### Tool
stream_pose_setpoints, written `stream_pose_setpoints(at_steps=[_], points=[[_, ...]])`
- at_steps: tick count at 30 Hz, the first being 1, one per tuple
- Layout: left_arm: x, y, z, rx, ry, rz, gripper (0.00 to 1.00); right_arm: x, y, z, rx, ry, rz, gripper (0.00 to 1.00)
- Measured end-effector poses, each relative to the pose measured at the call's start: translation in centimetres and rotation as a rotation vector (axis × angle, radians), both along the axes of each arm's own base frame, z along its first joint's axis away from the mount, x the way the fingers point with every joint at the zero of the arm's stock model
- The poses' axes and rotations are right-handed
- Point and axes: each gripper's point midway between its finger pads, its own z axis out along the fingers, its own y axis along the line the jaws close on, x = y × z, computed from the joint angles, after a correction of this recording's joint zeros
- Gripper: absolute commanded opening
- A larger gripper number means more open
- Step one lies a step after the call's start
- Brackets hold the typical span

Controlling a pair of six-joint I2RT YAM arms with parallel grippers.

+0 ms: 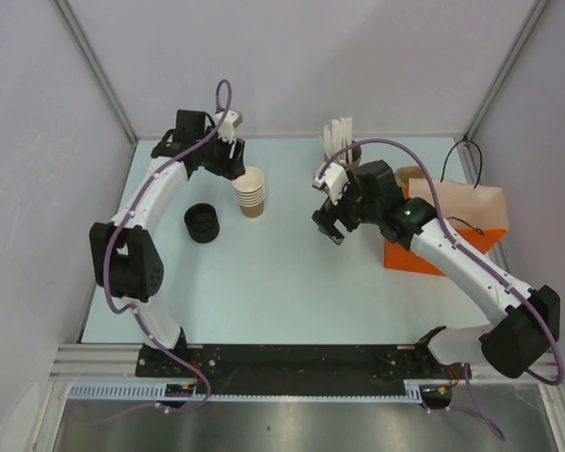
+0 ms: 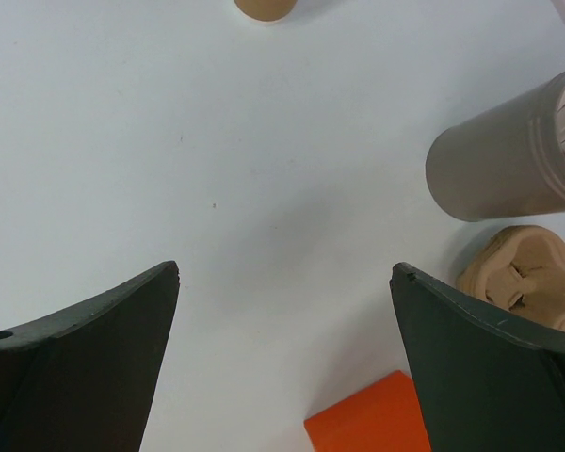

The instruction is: Pack the takeout coffee

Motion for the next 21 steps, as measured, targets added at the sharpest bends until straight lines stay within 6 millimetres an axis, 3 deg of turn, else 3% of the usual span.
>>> stream_pose_setpoints(at_steps=[10,16,21], points=[[0.9,-0.2,-2.2,0.031,0.033,0.01,0.53,0.1,-0.2,-0.4,-0.011,-0.002,-0.003,1.0],[1.3,-0.2,-2.5,0.035,0.032,0.016,0.44,0.0,-0.2,-0.5,-0.012,-0.001,-0.003,1.0],[1.5,-0.3,-2.8,0.035,0.033,0.014,0.43,0.0,-0.2,-0.5,-0.013,-0.002,-0.002,1.0]])
